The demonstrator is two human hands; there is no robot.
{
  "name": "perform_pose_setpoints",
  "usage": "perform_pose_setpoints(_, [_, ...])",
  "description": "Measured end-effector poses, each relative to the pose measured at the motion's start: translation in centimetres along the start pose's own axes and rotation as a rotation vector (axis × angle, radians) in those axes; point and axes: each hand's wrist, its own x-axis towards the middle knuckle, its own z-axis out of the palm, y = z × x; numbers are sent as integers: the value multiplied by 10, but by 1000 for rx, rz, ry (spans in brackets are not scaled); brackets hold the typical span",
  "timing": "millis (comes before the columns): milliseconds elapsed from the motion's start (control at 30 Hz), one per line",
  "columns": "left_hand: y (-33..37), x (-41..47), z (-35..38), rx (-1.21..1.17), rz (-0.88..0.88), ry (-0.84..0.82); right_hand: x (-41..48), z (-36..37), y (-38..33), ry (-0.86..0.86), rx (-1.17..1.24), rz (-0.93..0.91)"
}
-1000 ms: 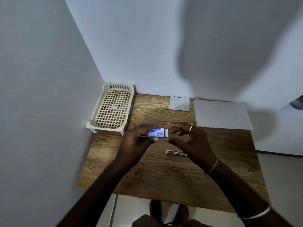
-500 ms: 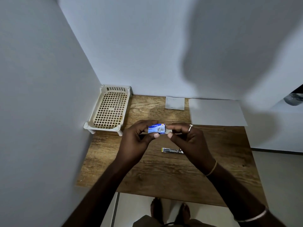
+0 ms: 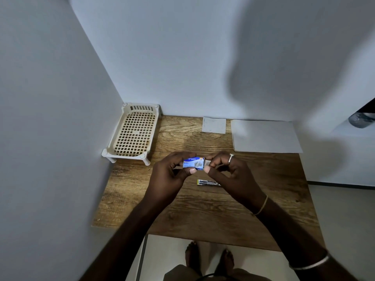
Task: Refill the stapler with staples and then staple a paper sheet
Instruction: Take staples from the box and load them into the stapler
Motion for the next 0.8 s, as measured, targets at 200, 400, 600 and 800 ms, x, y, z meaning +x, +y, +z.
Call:
perform_pose_setpoints(200, [-2,-4,4,12,-7,4,-2,2,3,-20,152,167])
perform_pose_setpoints(400, [-4,-11,8,28,-12,-1,-12,5,10,-9,336,290])
perform_pose_setpoints(600, [-1,-19,14,86,25,-12,-27,10,22,12,448,364])
perform_pose_setpoints(800, [-1,-21,15,200,46,-39,-35,14,30,7,609,481])
